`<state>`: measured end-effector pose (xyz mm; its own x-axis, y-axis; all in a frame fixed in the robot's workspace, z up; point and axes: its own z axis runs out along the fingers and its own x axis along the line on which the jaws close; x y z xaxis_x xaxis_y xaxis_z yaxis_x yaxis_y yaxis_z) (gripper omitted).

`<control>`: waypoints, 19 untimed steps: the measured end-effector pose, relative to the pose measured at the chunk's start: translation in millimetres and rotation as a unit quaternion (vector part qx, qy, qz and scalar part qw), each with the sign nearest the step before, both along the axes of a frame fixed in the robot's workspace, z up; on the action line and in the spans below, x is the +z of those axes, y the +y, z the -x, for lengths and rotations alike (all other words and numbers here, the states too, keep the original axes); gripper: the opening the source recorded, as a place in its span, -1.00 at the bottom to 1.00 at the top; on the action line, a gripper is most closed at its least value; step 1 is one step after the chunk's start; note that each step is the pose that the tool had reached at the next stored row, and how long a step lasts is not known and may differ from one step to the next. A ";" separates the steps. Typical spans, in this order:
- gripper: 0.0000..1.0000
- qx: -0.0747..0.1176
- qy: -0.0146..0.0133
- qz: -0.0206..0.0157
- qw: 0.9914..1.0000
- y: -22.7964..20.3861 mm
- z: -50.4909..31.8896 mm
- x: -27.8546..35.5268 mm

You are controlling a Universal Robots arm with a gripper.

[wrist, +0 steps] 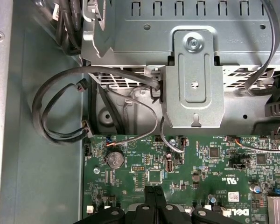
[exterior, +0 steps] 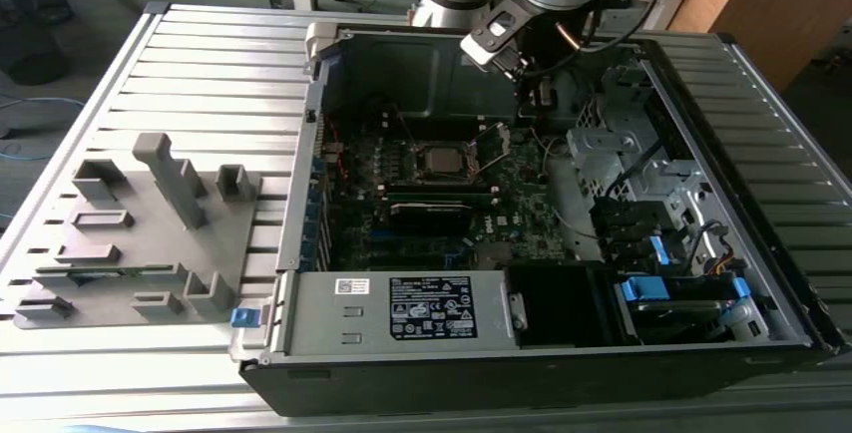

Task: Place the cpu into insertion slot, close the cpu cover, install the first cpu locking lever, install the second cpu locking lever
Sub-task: 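Close the cpu cover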

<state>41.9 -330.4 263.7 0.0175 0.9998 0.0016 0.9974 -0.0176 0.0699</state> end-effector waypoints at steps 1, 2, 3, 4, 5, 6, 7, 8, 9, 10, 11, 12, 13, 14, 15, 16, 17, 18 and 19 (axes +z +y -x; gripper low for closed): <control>-0.79 0.000 0.000 0.000 1.000 0.0 0.0 0.0; -0.79 0.000 0.000 0.000 1.000 0.0 0.0 0.0; -0.79 0.000 0.001 0.000 1.000 0.0 0.0 0.0; -0.79 0.000 0.001 0.000 1.000 0.0 0.0 0.0; -0.79 0.000 0.001 0.000 1.000 0.0 0.0 0.0; -0.79 0.000 0.001 0.000 1.000 0.0 0.0 -0.1; -0.79 0.000 0.001 0.000 1.000 0.0 0.0 -0.4; -0.79 0.000 0.001 0.000 1.000 0.1 0.0 -1.1; -0.79 0.000 0.001 0.000 1.000 0.0 0.0 -1.9; -0.79 0.000 0.001 0.000 1.000 0.0 -0.1 -2.9; -0.79 0.000 0.000 0.000 1.000 0.0 -0.1 -4.2; -0.79 0.000 0.000 0.000 1.000 0.0 0.0 -5.6; -0.79 0.000 0.000 0.000 1.000 0.0 0.0 -6.8; -0.79 0.000 0.000 0.000 1.000 0.0 0.0 -7.9; -0.79 0.000 0.000 0.000 1.000 0.0 0.0 -8.7; -0.79 0.000 0.000 0.000 1.000 0.0 0.0 -9.4; -0.79 0.000 0.000 0.000 1.000 0.0 0.0 -10.2; -0.79 0.000 0.000 0.000 1.000 0.0 0.0 -10.9; -0.79 0.000 0.000 0.000 1.000 0.0 0.0 -11.8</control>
<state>41.9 -330.4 251.8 0.0176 0.9998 0.0017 0.9973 -0.0177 0.0708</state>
